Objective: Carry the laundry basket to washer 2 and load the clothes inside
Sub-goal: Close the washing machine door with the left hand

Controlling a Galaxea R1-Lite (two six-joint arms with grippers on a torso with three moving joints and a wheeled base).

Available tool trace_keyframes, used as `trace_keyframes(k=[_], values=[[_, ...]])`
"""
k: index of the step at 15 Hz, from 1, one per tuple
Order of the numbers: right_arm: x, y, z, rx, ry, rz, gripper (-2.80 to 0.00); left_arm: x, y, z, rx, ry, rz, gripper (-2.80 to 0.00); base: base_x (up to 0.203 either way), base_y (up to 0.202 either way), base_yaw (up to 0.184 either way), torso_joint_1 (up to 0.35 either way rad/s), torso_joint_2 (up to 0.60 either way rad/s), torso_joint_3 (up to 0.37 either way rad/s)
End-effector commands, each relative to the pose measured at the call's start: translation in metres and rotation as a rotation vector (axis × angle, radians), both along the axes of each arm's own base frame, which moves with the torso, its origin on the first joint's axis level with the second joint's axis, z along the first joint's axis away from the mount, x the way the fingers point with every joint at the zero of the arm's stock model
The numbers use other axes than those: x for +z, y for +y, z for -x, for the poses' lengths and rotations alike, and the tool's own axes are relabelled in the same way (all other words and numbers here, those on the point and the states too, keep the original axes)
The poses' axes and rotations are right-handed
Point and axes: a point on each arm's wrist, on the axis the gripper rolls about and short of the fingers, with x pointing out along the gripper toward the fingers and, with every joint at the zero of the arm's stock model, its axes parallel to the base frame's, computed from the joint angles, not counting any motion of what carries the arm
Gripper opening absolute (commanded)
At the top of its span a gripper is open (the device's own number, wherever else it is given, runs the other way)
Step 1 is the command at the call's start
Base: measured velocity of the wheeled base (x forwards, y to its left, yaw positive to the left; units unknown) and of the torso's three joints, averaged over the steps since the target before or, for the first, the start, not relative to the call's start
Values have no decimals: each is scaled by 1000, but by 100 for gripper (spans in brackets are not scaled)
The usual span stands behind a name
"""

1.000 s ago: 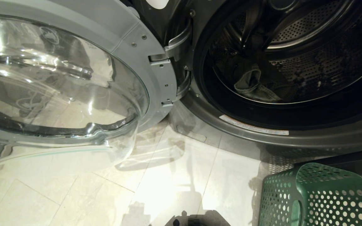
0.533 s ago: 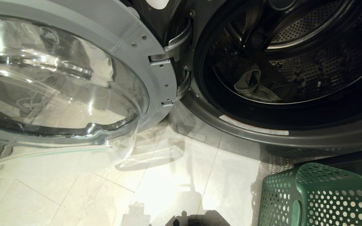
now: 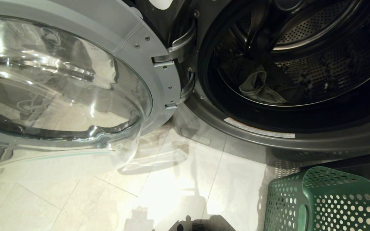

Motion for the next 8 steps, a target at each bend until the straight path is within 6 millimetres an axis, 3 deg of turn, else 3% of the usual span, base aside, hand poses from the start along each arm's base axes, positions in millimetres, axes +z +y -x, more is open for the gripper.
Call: trace_keyframes(k=[1, 8], values=[[1, 0, 0, 1, -2, -34, -280, 0, 0, 0, 1, 1, 0, -280, 0, 0, 0, 0, 0, 0], [-7, 1, 0, 52, 73, -93, -280, 0, 0, 0, 1, 2, 0, -280, 0, 0, 0, 0, 0, 0]])
